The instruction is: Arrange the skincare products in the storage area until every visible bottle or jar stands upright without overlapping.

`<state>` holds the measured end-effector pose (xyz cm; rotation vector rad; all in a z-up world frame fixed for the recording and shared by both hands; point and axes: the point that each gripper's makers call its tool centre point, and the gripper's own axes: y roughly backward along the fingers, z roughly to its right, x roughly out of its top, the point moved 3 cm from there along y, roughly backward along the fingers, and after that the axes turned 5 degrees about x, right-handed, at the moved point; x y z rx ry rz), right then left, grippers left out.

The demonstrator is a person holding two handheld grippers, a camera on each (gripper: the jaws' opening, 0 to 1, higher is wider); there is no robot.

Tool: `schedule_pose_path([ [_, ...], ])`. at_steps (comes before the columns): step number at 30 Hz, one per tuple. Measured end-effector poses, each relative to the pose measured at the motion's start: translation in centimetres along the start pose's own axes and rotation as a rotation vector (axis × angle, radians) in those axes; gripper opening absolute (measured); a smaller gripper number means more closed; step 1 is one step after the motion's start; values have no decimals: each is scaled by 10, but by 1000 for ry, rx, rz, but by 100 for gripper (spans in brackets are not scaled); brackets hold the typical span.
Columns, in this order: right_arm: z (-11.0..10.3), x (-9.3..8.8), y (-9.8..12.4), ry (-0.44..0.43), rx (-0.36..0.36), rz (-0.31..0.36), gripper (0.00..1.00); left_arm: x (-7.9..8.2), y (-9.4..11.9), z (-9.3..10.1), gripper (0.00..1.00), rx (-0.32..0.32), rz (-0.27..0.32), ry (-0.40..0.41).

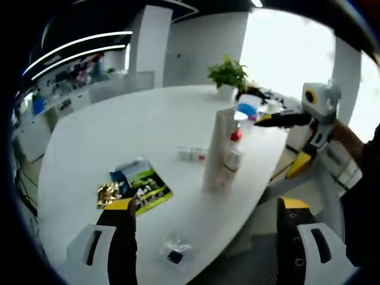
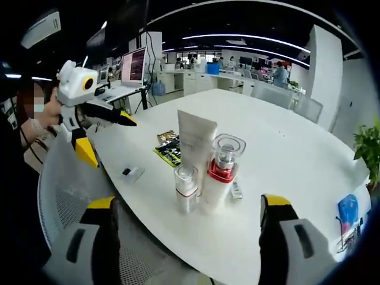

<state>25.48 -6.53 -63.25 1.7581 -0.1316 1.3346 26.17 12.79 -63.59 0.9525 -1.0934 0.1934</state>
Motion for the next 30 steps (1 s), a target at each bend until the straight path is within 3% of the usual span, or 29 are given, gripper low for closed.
schedule_pose_path([
  [10,6,-3,6,2,-15,-38,100,-8,21,-9,97,29,12,34],
  [14,7,-5,6,-6,-25,-51,100,-12,25,-15,97,40,-10,0],
  [21,7,-4,2,-26,-60,-81,100,-8,36,-32,97,12,14,-18],
  [30,6,8,-1,-64,-94,-85,99,-12,42,-49,97,-25,-13,-35],
])
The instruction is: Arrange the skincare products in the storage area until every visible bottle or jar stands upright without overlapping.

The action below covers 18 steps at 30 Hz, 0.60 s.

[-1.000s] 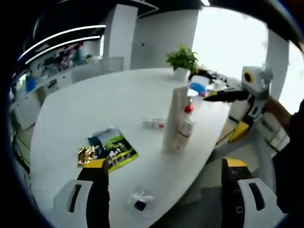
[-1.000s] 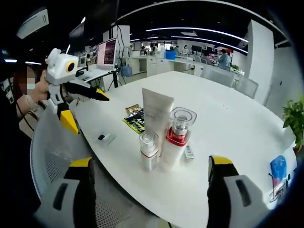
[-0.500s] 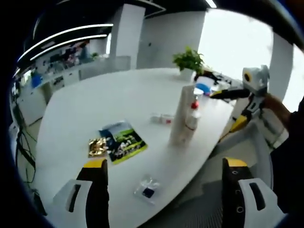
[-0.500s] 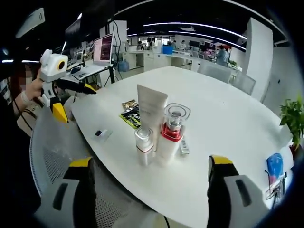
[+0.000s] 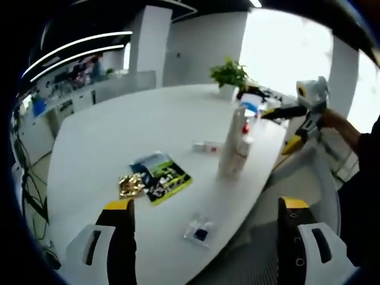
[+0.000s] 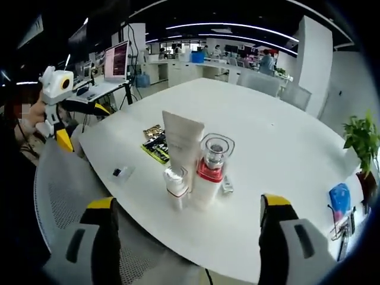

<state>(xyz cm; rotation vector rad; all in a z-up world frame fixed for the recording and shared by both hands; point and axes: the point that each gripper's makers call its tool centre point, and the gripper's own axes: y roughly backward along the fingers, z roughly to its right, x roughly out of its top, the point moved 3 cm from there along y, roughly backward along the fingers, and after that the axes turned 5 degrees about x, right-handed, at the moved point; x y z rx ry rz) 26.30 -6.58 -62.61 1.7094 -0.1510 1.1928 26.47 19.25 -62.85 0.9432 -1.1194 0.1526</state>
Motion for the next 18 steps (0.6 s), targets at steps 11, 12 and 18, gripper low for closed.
schedule_pose_path([
  [11,7,-1,8,-20,-41,-72,85,-1,-4,4,97,-94,-21,-32],
  [12,9,-1,10,-22,-39,-77,80,-1,-5,6,97,-98,-24,-33],
  [18,26,0,14,7,-35,-73,73,-1,-11,16,97,-93,-19,-24],
])
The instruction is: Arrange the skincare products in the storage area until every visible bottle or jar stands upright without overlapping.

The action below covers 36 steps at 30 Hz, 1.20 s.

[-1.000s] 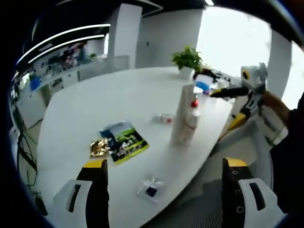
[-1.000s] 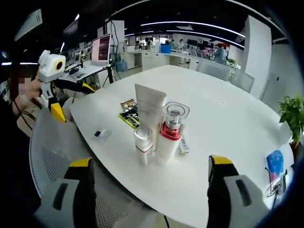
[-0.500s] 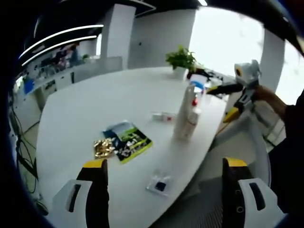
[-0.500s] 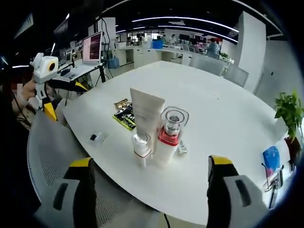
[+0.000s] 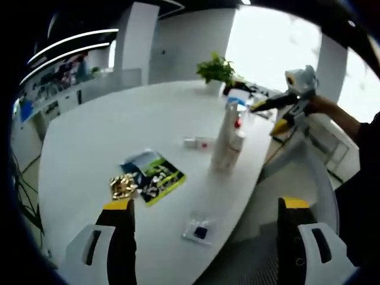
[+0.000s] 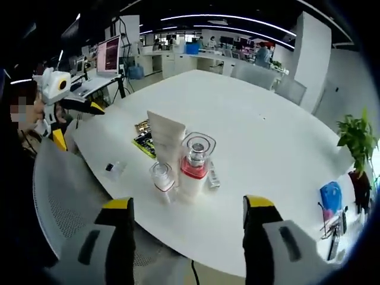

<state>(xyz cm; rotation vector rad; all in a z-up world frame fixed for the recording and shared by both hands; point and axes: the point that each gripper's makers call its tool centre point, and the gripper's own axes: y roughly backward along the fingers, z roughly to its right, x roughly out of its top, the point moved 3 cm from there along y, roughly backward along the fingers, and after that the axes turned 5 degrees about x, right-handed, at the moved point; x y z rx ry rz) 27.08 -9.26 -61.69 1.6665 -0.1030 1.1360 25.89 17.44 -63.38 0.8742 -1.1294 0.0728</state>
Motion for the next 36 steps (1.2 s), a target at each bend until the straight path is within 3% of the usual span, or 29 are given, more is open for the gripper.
schedule_pose_path([
  [5,21,-4,-5,46,21,-28,68,3,-2,-12,97,42,23,33],
  [11,45,0,-17,83,86,-30,48,3,-11,-17,97,71,8,69],
  [15,64,1,-33,92,113,-64,45,7,-13,-22,97,88,15,91],
  [18,74,3,-48,91,160,-81,35,7,-15,-26,97,104,2,94],
  [27,89,0,-88,78,225,-166,31,5,-17,-33,97,116,-19,114],
  [30,89,1,-99,66,274,-189,23,3,-18,-34,97,110,-24,120],
  [36,91,2,-121,55,295,-247,25,0,-19,-39,97,110,-33,137],
])
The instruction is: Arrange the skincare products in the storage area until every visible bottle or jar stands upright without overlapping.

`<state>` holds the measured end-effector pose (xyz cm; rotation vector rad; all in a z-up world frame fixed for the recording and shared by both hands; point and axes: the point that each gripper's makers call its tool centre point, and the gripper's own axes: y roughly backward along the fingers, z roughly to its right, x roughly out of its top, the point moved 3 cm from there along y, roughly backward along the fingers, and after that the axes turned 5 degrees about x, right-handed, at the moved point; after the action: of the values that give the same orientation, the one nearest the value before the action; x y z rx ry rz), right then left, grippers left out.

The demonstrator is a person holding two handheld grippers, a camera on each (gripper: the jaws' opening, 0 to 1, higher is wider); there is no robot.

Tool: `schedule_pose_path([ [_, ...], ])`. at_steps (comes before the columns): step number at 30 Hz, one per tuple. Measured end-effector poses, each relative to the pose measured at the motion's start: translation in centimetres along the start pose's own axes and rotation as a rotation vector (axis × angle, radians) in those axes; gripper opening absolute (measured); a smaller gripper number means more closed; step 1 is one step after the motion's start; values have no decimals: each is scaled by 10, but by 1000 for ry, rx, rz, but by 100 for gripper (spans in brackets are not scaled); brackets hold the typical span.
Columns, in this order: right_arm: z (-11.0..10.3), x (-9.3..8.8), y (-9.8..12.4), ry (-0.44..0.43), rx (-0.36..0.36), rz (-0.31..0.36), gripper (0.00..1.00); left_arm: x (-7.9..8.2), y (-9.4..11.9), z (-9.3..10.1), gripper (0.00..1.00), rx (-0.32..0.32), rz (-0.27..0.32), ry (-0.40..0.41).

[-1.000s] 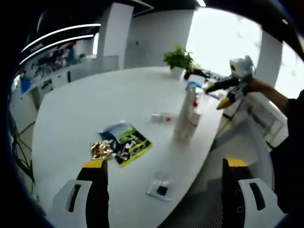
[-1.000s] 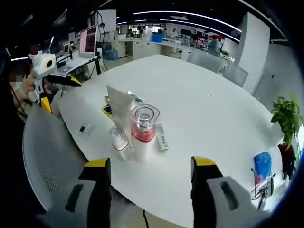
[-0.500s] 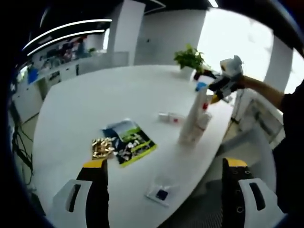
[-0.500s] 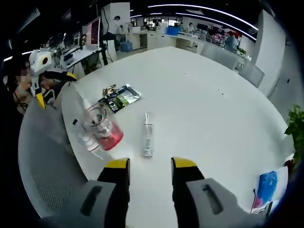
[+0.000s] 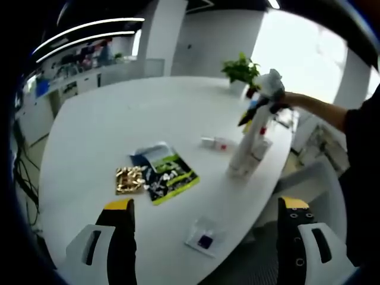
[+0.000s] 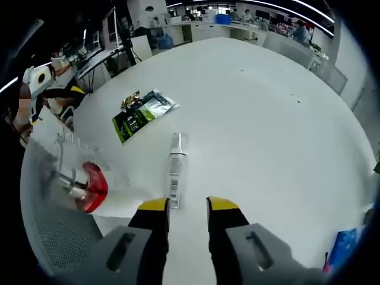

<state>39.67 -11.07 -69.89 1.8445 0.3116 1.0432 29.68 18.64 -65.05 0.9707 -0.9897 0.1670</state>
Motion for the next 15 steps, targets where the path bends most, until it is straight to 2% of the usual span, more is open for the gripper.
schedule_pose_path([
  [5,3,4,-19,-28,32,-42,25,-2,-2,-4,97,0,-7,12],
  [15,-2,13,-44,-21,85,-117,26,-1,-7,-6,97,-10,-4,29],
])
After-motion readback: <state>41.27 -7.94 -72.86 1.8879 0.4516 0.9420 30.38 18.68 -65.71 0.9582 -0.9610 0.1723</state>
